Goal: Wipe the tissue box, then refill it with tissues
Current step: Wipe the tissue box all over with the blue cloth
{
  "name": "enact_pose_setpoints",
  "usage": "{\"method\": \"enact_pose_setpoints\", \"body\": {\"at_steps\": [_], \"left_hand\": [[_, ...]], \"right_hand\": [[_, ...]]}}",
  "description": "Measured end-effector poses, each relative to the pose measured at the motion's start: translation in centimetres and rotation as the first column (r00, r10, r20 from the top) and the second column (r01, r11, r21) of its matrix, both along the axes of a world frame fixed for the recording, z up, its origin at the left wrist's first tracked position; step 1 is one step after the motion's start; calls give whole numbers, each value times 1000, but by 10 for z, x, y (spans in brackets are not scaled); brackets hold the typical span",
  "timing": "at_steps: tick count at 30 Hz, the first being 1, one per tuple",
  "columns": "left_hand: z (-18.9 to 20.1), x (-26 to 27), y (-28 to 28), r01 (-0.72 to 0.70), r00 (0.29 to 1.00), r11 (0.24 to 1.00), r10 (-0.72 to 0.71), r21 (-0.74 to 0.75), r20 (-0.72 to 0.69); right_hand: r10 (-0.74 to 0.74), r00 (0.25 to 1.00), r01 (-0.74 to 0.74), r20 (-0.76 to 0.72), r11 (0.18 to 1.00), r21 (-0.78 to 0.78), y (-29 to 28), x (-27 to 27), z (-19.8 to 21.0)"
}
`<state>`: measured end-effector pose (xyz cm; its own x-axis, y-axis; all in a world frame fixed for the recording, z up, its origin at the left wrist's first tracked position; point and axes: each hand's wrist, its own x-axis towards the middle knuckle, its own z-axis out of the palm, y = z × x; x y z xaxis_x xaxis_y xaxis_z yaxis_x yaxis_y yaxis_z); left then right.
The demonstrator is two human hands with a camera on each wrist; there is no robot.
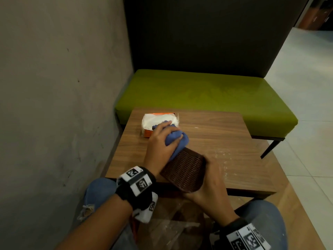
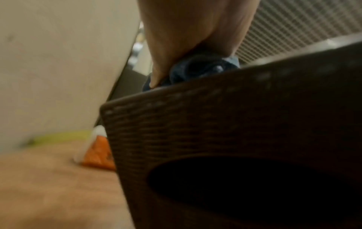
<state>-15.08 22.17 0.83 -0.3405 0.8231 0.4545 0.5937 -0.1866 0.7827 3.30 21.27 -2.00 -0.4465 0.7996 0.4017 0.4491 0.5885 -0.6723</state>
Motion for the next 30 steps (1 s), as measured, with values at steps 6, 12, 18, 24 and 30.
{"method": "enact_pose_setpoints", "body": {"at_steps": [6,12,18,24,30], "left_hand": [[-6,37,-34,527,782,850,-481,10,-398],[-37,-14,-25,22,997,1000,-24,22,73],[-30,-83,-26,181,968,942,-121,-281,220],[-13,-92,-20,492,861,650,-463,-579,212],[17,-77,-20,512,820,646,-565,-567,96]], "right_hand": [[55,998,-46,37,980,-194,4,-2,-15],[69,995,-80,-71,983,-164,11,12,-2],[79,988,-118,-130,938,-327,25,38,5],[168,966,-247,-198,827,-505,42,40,14],[250,960,-277,-130,757,-592,59,39,13]]}}
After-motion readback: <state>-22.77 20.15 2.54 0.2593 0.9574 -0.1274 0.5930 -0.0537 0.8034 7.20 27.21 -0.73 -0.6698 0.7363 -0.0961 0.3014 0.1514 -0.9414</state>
